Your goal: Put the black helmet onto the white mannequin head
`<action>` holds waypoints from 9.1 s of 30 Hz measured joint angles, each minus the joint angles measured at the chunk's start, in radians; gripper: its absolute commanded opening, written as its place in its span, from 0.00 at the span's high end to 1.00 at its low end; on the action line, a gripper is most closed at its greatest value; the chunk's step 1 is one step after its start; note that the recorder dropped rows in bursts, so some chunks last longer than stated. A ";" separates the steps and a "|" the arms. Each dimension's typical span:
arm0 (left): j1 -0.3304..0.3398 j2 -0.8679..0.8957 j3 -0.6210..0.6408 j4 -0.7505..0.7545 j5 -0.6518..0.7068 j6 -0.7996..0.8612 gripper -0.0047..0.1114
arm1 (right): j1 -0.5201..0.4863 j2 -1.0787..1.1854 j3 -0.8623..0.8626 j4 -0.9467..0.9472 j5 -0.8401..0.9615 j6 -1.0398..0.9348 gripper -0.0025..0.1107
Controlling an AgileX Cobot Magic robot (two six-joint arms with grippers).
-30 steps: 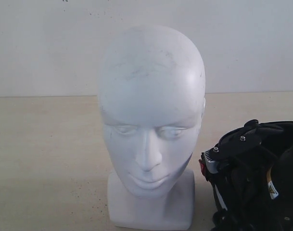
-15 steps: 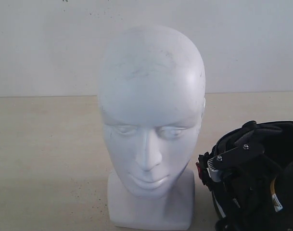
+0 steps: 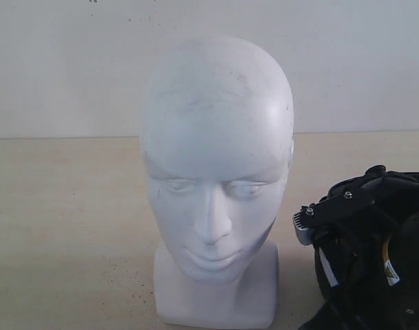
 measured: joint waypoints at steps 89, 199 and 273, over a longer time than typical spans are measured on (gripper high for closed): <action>0.000 0.000 0.000 0.000 0.000 0.000 0.92 | 0.000 -0.356 -0.482 -0.472 -0.158 0.331 0.98; 0.000 0.000 -0.021 0.036 -0.618 -0.251 0.92 | 0.260 -0.220 -0.173 -0.317 -1.629 0.725 0.98; -0.265 0.945 -1.257 -0.216 0.018 0.467 0.92 | 0.120 -0.193 -0.003 -0.164 -1.525 0.608 0.98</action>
